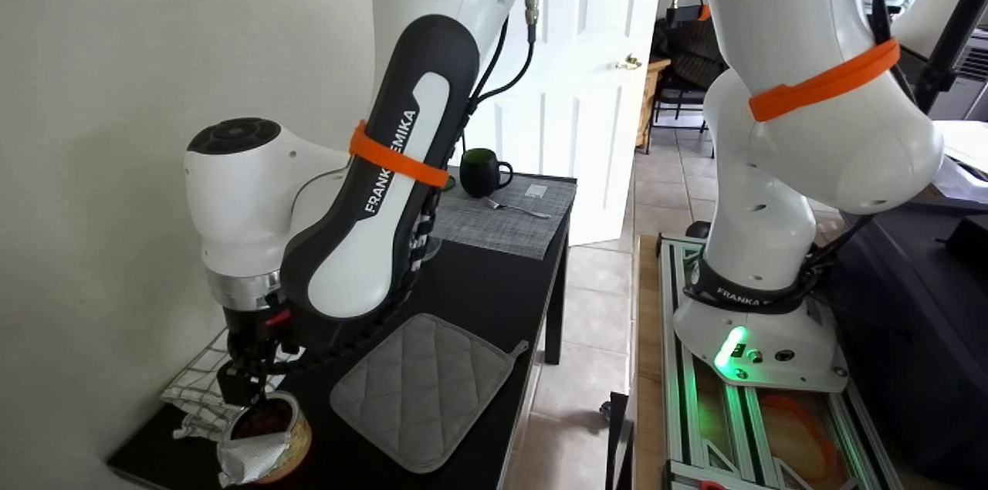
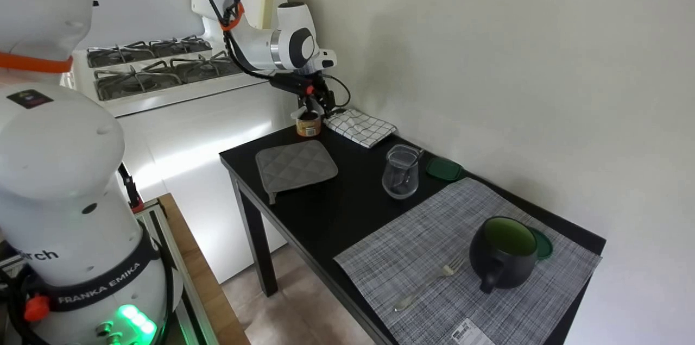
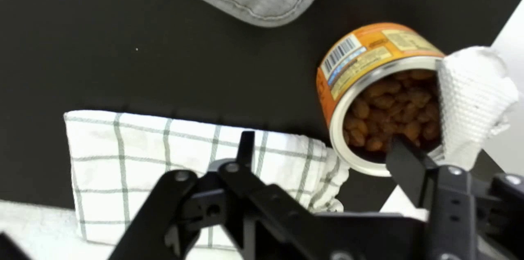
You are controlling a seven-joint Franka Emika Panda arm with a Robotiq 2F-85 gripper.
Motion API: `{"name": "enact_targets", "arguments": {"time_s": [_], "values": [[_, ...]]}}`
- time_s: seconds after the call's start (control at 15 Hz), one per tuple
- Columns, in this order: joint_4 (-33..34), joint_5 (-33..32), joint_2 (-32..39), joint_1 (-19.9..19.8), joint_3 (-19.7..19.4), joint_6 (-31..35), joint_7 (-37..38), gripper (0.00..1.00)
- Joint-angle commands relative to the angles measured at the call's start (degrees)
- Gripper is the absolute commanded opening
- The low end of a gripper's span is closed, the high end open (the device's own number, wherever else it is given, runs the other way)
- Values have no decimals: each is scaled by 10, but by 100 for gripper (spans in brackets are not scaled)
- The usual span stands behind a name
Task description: Move the tin to the left side of the mat
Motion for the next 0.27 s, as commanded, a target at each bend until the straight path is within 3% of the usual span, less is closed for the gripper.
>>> {"name": "enact_targets", "arguments": {"time_s": [0.0,0.07,0.2], "values": [[-60,-25,-57,26,-19,35,21,100],[-62,-44,-65,40,-32,25,31,100],[-35,-30,-43,16,-10,20,6,100]]}}
